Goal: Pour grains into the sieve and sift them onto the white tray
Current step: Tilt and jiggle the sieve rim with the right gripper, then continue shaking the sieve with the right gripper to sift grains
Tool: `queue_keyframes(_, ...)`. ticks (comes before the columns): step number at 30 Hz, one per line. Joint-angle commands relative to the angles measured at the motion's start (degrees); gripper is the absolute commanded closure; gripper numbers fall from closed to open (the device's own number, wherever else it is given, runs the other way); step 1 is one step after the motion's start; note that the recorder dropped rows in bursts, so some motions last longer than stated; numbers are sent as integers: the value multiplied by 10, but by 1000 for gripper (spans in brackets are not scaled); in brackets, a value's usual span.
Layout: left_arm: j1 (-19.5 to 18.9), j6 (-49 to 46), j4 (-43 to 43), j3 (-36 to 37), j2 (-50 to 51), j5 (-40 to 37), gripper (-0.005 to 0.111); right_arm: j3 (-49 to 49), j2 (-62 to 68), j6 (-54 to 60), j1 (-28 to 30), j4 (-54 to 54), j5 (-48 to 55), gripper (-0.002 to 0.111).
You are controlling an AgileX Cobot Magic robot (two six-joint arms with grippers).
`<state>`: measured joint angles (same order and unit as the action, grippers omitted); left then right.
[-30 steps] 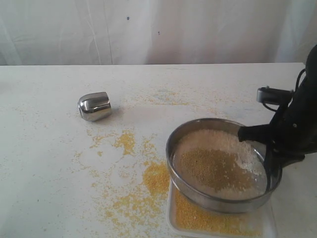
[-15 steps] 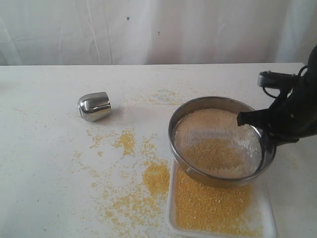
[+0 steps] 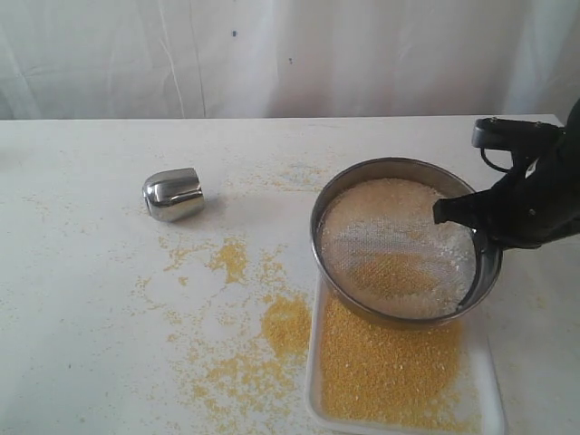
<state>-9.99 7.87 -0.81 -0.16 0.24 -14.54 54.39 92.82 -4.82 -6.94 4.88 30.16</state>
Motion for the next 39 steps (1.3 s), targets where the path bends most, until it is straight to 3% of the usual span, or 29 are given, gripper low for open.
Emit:
queue_keyframes(1,-1,-1,4,2,-2,-1,107,-49,-54,3,2,-7,-142,108)
queue_keyframes(9,-1,-1,4,2,-2,-1,107,-112,-128,20,2,-8,-285,108)
queue_keyframes(22,-1,-1,4,2,-2,-1,107,-112,-126,29,2,-8,-248,108)
queue_keyframes(28,-1,-1,4,2,-2,-1,107,-26,-45,31,2,-8,-13,108)
queue_keyframes(35,-1,-1,4,2,-2,-1,107,185,114,111,2,50,380,108)
queue_keyframes(39,-1,-1,4,2,-2,-1,107,215,139,112,2,46,398,108)
